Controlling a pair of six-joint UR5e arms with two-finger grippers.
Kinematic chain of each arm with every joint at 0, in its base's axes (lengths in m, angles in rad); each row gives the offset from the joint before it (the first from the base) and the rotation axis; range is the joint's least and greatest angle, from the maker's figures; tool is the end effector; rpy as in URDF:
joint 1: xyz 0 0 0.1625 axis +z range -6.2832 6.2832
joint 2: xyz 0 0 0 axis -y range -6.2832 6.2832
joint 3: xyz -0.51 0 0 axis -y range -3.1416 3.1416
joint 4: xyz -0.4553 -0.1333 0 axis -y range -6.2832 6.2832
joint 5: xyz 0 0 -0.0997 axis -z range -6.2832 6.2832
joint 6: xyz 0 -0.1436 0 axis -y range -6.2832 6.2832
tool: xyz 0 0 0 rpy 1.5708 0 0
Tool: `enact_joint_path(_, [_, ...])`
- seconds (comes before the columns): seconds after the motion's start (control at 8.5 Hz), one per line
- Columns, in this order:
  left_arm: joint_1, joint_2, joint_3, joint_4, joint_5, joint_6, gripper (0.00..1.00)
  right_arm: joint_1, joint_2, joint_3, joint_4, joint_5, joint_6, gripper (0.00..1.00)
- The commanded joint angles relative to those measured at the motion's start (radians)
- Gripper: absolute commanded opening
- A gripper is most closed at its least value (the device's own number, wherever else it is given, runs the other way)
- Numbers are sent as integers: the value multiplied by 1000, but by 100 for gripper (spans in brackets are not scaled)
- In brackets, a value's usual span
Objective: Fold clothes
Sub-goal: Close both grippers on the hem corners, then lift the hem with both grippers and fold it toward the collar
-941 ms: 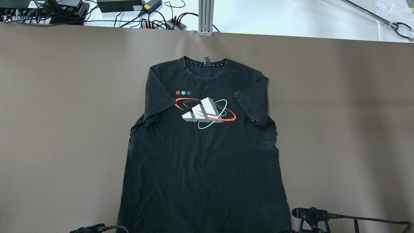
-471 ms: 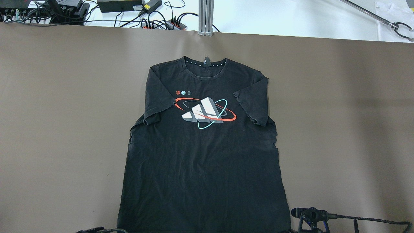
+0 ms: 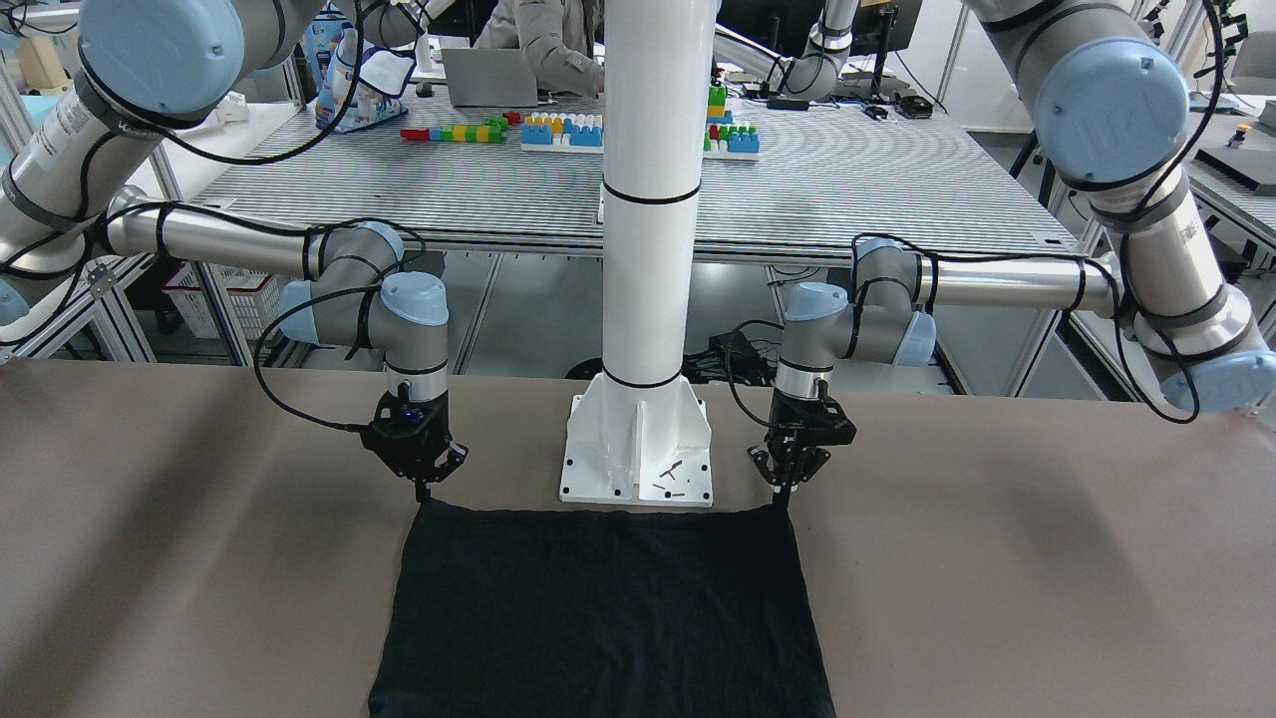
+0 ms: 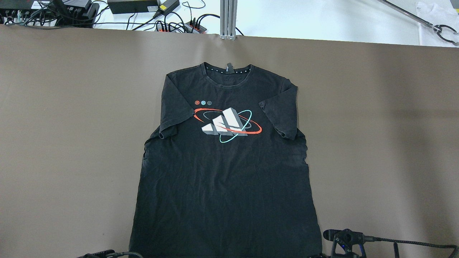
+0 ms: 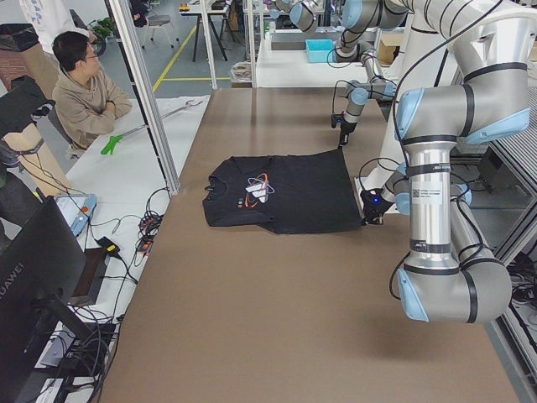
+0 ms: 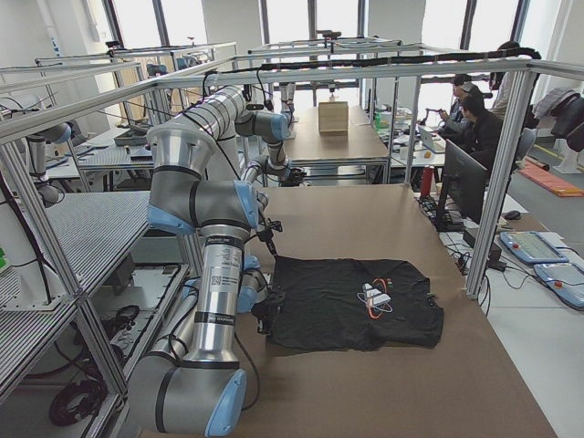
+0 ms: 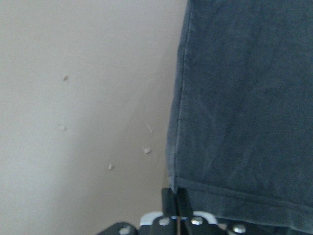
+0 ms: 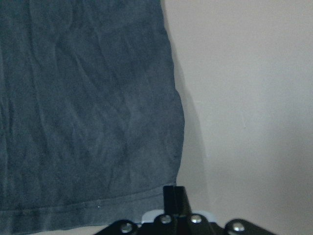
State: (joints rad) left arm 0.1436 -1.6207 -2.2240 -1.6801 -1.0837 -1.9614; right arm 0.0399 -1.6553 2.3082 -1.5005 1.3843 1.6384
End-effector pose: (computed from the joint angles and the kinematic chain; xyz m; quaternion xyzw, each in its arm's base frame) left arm 0.5567 -0.1221 0.3924 0.1125 0.4283 -0.2044 0.8730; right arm -0.4800 -0.1792 0.4339 0.0822 -0.3534 0.0829 0.9282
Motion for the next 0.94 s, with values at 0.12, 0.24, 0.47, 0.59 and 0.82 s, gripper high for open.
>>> enact_joint_path(0.12, [-210, -85, -40, 6, -173, 204, 0, 217, 89, 4, -73, 155, -240, 0])
enact_joint_path(0.24, [-304, -134, -14, 7, -255, 264, 0, 307, 168, -15, -152, 206, -327, 0])
enact_joint_path(0.47, [-460, -209, 36, 7, -379, 364, 0, 475, 337, -106, -269, 292, -502, 0])
enact_joint_path(0.59, [-549, -246, 74, 7, -454, 418, 0, 548, 348, -143, -268, 335, -591, 0])
enact_joint_path(0.82, [-695, -322, 139, 8, -580, 504, 0, 677, 403, -211, -273, 340, -743, 0])
